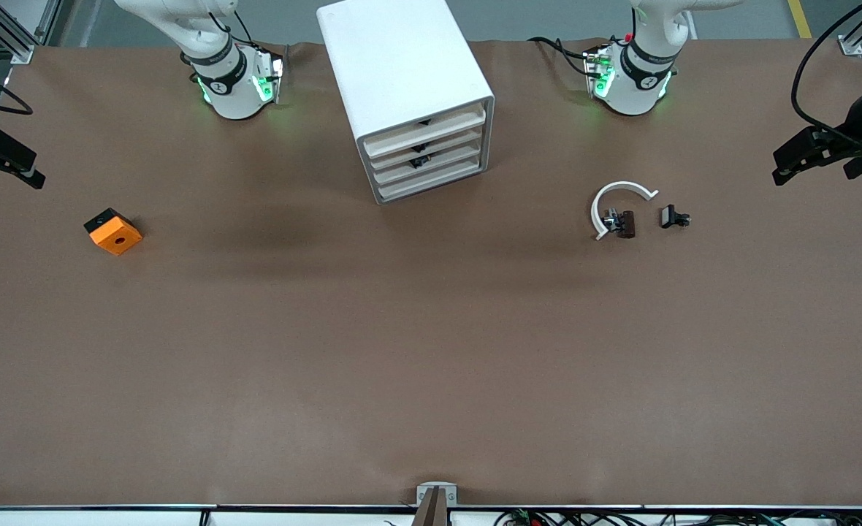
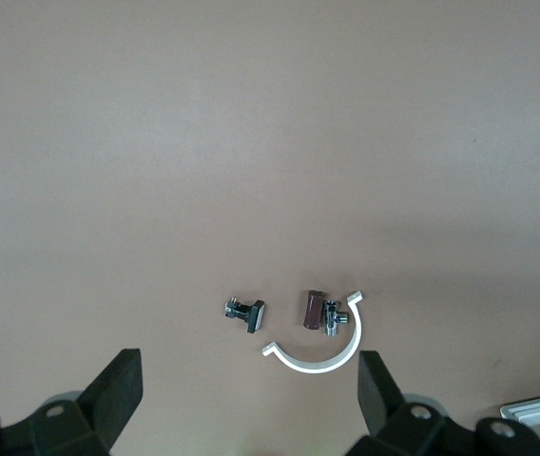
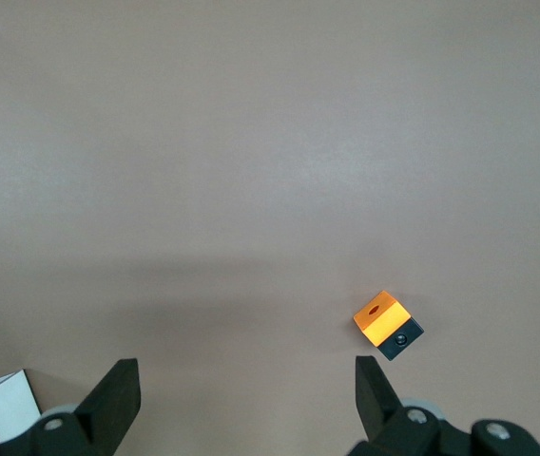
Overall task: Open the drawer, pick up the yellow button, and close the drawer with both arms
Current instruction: 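Reach the left gripper toward the handle of the white drawer cabinet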
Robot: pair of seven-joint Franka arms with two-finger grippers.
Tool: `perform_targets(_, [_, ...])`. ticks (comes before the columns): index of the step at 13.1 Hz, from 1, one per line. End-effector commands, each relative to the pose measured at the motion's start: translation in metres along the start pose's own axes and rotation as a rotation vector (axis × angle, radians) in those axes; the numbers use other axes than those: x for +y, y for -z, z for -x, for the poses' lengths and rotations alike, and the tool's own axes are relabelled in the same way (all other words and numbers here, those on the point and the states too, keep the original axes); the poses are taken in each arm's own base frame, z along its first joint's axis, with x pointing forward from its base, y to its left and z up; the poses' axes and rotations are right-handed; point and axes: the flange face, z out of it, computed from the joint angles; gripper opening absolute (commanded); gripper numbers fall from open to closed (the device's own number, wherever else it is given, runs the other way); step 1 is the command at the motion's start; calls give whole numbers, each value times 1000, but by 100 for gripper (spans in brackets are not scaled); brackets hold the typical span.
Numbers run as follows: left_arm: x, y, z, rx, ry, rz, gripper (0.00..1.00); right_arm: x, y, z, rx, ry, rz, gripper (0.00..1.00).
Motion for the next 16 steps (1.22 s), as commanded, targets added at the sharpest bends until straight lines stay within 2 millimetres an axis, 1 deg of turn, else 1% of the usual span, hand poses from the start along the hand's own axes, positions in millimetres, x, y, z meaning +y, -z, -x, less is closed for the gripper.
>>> perform_targets(1, [-1,6,0,2,-9,-14,100,3,2,6,7,-15,-7,100])
perform_targets(2, [-1,8,0,5,-9,-12,100,2,2,6,6,-14,-8,100])
perform_targets(4, [0,4,-2,-3,-9,-11,100,2,2,6,6,-14,-8,100])
perform_targets(6, [3,-13,-18,-29,-14,-6,100,3,2,6,4,-15,-8,100])
perform_targets(7, [7,-18,-24,-29,-19,-2,100,3,2,6,6,-15,-6,100])
perform_targets(9, [26,-34,-41,-21,-35,48,100,2,3,7,6,-14,-6,100])
perform_targets(10, [33,-46,-47,-19,-38,86,100,2,3,7,6,-13,-5,100])
perform_targets(11, [48,-66,-52,-47,-45,100,100,2,3,7,6,-14,-6,100])
perform_targets(12, [67,-80,-51,-67,-32,104,100,2,2,7,4,-13,-5,100])
perform_targets(13, [88,-93,-47,-68,22,110,100,2,2,6,3,-13,-5,100])
perform_targets(14, [112,-104,-41,-76,74,113,100,1,2,7,4,-12,-5,100])
perform_targets(15, [136,-111,-36,-90,163,124,100,0,2,7,4,-9,-5,100])
perform_targets(16, [162,-123,-32,-128,265,127,100,-2,2,6,5,-6,-3,100])
